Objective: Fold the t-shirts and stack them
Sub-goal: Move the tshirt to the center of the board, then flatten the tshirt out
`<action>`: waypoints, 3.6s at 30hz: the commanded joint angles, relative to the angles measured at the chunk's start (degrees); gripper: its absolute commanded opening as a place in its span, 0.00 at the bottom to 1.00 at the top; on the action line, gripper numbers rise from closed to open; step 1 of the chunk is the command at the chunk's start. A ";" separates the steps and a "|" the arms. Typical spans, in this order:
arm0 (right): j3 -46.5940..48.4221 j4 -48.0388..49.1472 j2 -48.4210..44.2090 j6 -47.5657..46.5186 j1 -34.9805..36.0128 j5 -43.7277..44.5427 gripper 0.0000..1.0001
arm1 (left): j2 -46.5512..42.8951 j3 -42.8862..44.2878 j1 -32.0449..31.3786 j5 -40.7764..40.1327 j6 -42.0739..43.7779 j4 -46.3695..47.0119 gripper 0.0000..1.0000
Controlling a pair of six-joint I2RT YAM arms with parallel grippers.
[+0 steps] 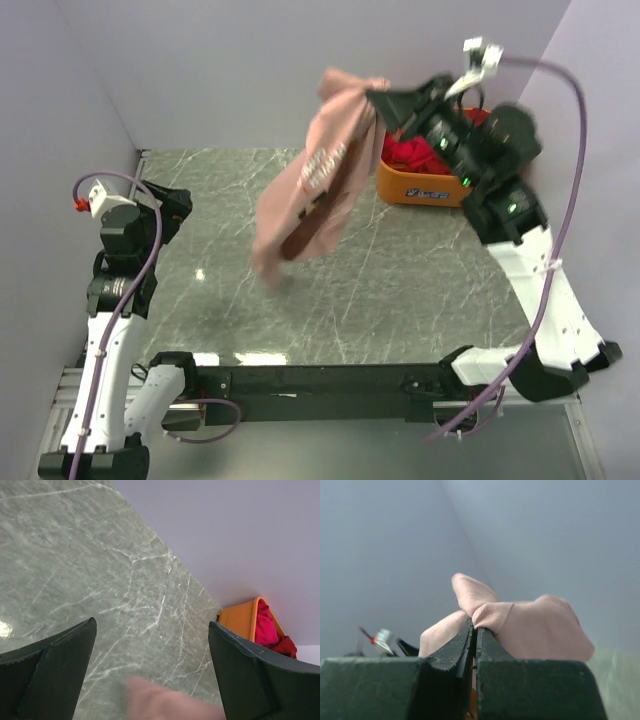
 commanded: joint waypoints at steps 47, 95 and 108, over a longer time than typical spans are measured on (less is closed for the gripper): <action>-2.89 -20.67 51.39 1.61 16.73 26.56 0.75 | 32.11 -21.19 -6.12 9.06 -2.48 5.07 0.01; -13.10 -9.07 -17.95 -10.60 20.68 19.04 0.00 | -12.36 25.20 -6.47 0.09 2.88 3.13 0.01; -6.75 -9.17 -22.00 -10.08 22.35 12.31 0.00 | -9.83 41.12 -2.25 5.28 9.65 6.56 0.01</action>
